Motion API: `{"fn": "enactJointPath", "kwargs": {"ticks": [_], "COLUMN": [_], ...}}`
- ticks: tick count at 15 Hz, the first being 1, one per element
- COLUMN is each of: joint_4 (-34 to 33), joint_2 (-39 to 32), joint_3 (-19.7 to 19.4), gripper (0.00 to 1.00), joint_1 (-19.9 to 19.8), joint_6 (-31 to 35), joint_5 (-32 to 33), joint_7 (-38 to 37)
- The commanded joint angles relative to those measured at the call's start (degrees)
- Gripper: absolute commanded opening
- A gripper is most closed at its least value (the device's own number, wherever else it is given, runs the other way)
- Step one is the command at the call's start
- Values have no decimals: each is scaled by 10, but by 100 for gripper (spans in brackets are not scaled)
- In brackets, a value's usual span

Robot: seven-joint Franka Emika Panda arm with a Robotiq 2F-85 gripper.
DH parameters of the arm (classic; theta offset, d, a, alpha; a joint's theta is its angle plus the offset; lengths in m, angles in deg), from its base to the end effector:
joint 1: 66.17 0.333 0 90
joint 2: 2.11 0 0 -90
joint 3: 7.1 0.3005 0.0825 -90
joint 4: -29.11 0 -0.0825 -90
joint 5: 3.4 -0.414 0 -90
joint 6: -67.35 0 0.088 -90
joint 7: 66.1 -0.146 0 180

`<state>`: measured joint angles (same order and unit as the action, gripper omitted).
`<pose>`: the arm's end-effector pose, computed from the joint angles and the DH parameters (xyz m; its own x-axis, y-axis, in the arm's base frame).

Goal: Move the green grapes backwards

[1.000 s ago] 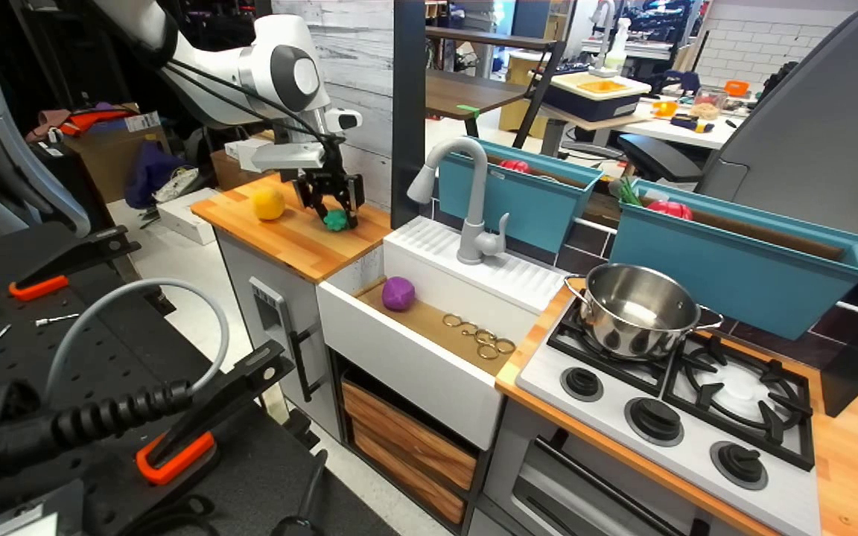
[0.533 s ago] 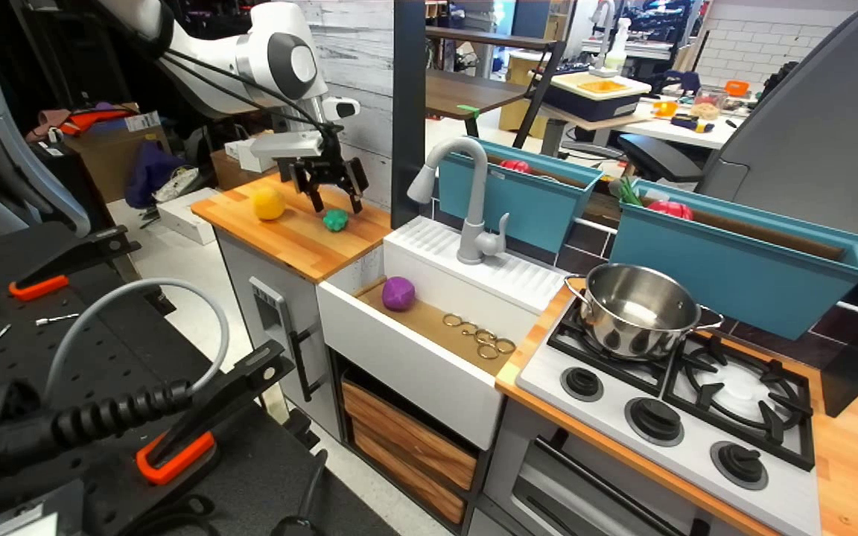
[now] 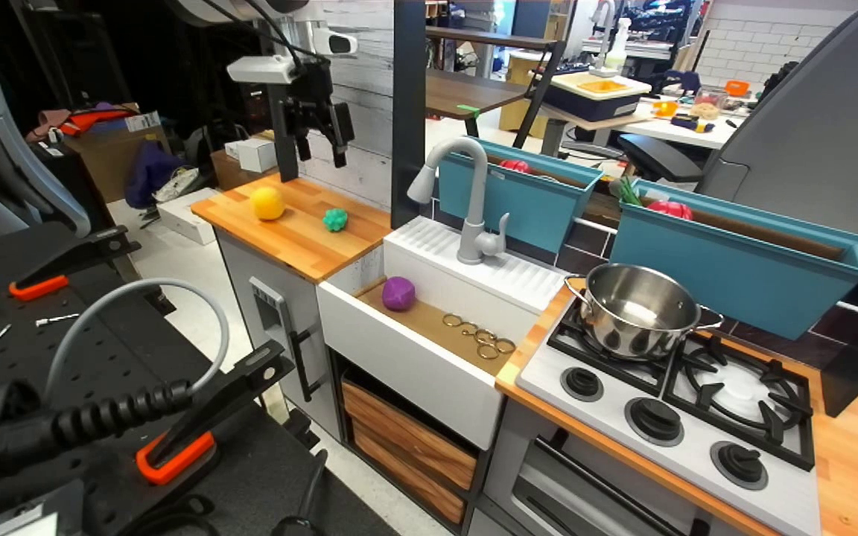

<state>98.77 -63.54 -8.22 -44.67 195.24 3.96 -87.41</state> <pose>0.7046 0.2563 0.0443 0.9971 0.0742 -0.0155 0.0756 -0.9889 0.1279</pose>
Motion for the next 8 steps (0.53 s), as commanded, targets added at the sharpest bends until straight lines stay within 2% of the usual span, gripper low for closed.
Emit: {"fn": "enactJointPath", "kwargs": {"ticks": [1,3,4,8], "joint_4": [141,194,108,175], "joint_2": [123,175,103,162], "joint_3": [27,32,22,27], "gripper": [100,100,100,100], "joint_1": [-14,-16,-7,-9], "joint_6": [-32,-59,-44,-55], "joint_5": [-38,-56,-34,-41], "joint_7": [-2,-19,-10,-19]}}
